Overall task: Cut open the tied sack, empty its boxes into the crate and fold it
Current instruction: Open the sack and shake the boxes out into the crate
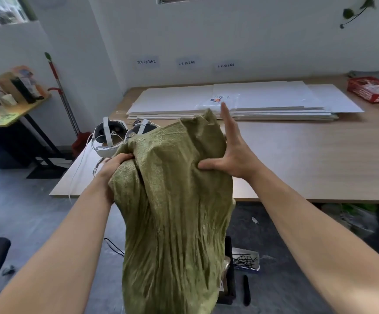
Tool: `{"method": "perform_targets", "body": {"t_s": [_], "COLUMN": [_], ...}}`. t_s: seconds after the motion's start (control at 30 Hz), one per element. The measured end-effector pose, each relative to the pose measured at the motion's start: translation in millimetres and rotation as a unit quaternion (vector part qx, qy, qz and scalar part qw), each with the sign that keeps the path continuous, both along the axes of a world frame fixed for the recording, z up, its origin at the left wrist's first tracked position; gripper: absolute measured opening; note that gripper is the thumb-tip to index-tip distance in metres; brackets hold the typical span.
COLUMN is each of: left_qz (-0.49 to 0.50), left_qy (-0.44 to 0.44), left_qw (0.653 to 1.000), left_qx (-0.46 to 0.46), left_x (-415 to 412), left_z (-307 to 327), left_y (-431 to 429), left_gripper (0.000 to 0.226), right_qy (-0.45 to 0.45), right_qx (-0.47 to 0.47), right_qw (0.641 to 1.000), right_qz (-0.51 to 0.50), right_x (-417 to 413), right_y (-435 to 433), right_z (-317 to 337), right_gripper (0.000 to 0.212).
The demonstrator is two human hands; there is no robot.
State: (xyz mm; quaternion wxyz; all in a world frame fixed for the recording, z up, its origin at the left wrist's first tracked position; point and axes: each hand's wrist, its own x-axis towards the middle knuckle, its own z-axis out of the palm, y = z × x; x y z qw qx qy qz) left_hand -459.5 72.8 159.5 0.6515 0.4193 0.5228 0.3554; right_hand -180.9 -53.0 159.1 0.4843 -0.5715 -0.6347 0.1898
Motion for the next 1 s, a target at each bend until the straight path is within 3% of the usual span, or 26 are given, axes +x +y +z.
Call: {"method": "perform_targets", "body": {"t_s": [0.1,0.17,0.23,0.3,0.47,0.57,0.67,0.73,0.87,1.0], "left_qz": [-0.029,-0.04,-0.044,-0.038,-0.097,-0.113,-0.144,-0.142,-0.085,-0.021], "left_qy": [0.002,-0.015,-0.037,-0.082,-0.157,-0.173,-0.147,-0.117,-0.061,-0.005], "left_qw": [1.0,0.999,0.998,0.996,0.982,0.977,0.973,0.974,0.981,0.987], "left_qx": [-0.003,-0.01,-0.013,-0.019,-0.035,0.052,0.105,0.134,0.165,0.161], "left_x": [-3.3,-5.0,-6.4,-7.2,-12.9,-22.3,-24.6,-20.2,-11.1,-9.6], "left_z": [-1.8,1.0,4.3,5.6,4.0,5.2,7.4,10.6,17.3,12.9], "left_y": [2.0,-0.1,-2.6,-4.9,-18.0,-18.4,-13.1,-13.4,-13.8,-11.0], "left_gripper": [0.024,0.035,0.024,0.021,0.046,0.034,0.065,0.072,0.049,0.028], "right_qy": [-0.08,-0.078,-0.064,-0.024,0.17,0.233,0.287,0.335,0.401,0.435], "right_qx": [-0.018,-0.035,-0.052,-0.073,-0.102,-0.129,-0.155,-0.16,-0.14,-0.125], "right_qw": [0.996,0.996,0.997,0.997,0.98,0.964,0.945,0.928,0.905,0.892], "right_qz": [0.023,0.013,-0.01,-0.031,-0.014,-0.011,-0.015,-0.019,-0.018,0.008], "right_x": [0.4,0.7,1.2,1.1,3.0,5.9,8.1,8.5,3.7,4.6], "right_y": [0.5,0.8,3.1,5.7,10.2,13.0,16.3,17.8,17.9,14.0], "right_z": [-5.4,-5.8,-5.3,-6.6,-16.6,-18.2,-16.5,-15.2,-12.3,-9.4], "right_gripper": [0.124,0.113,0.099,0.083,0.056,0.056,0.063,0.069,0.058,0.092]}}
